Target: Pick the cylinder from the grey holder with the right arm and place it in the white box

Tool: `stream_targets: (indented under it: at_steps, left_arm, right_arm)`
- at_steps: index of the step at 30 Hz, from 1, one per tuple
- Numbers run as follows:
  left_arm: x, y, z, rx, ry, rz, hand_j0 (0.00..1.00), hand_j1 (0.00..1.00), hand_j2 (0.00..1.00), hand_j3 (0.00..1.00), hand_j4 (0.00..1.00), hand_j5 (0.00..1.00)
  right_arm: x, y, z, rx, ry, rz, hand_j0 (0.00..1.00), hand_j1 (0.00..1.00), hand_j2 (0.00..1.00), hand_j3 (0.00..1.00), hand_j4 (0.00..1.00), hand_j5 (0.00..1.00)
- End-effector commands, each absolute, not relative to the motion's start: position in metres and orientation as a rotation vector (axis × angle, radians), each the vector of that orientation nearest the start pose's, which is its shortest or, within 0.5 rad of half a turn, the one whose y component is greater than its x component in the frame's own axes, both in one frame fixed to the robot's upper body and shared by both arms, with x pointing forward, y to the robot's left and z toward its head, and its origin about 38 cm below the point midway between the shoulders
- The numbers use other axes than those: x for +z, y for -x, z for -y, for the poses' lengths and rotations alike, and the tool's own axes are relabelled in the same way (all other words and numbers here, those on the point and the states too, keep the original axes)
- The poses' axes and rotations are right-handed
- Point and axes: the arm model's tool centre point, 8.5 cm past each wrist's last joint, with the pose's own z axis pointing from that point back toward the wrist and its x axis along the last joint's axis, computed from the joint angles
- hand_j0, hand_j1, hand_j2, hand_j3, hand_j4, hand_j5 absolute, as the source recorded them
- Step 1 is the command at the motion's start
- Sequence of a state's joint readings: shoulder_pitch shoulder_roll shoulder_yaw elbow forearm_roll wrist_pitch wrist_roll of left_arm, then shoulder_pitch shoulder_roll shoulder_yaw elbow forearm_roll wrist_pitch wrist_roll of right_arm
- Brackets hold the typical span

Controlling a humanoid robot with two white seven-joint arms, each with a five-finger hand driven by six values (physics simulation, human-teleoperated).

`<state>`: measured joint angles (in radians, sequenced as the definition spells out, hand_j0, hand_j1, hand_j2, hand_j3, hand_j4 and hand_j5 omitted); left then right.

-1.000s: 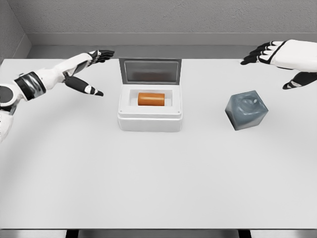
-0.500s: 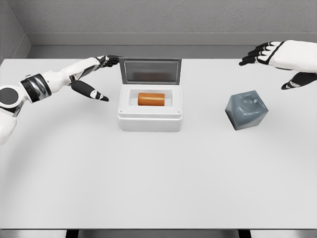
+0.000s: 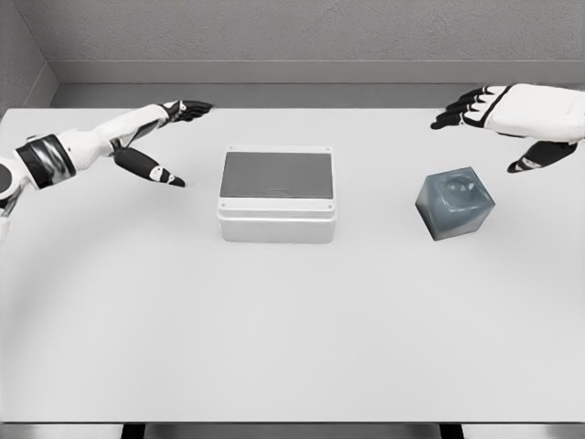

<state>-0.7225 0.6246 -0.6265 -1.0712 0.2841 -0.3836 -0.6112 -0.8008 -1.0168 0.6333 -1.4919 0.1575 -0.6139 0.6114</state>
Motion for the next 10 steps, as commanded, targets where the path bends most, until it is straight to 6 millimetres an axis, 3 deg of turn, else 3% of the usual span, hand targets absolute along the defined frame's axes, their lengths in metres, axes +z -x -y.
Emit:
stream_targets:
  at_steps: [1, 7, 10]
  left_arm:
    - [0.193, -0.493, -0.333, -1.209, 0.082, 1.534, 1.00, 1.00, 1.00, 1.00, 1.00, 1.00]
    - [0.183, -0.492, -0.371, -1.130, 0.040, 1.509, 1.00, 1.00, 1.00, 1.00, 1.00, 1.00]
    - [0.182, -0.492, -0.374, -1.128, 0.036, 1.504, 1.00, 1.00, 1.00, 1.00, 1.00, 1.00]
  right_arm:
    - [0.314, -0.428, 0.348, 2.083, 0.472, 1.441, 1.00, 1.00, 1.00, 1.00, 1.00, 1.00]
    - [0.317, -0.427, 0.352, 2.076, 0.484, 1.438, 1.00, 1.00, 1.00, 1.00, 1.00, 1.00]
    - [0.316, -0.428, 0.351, 2.074, 0.480, 1.440, 1.00, 1.00, 1.00, 1.00, 1.00, 1.00]
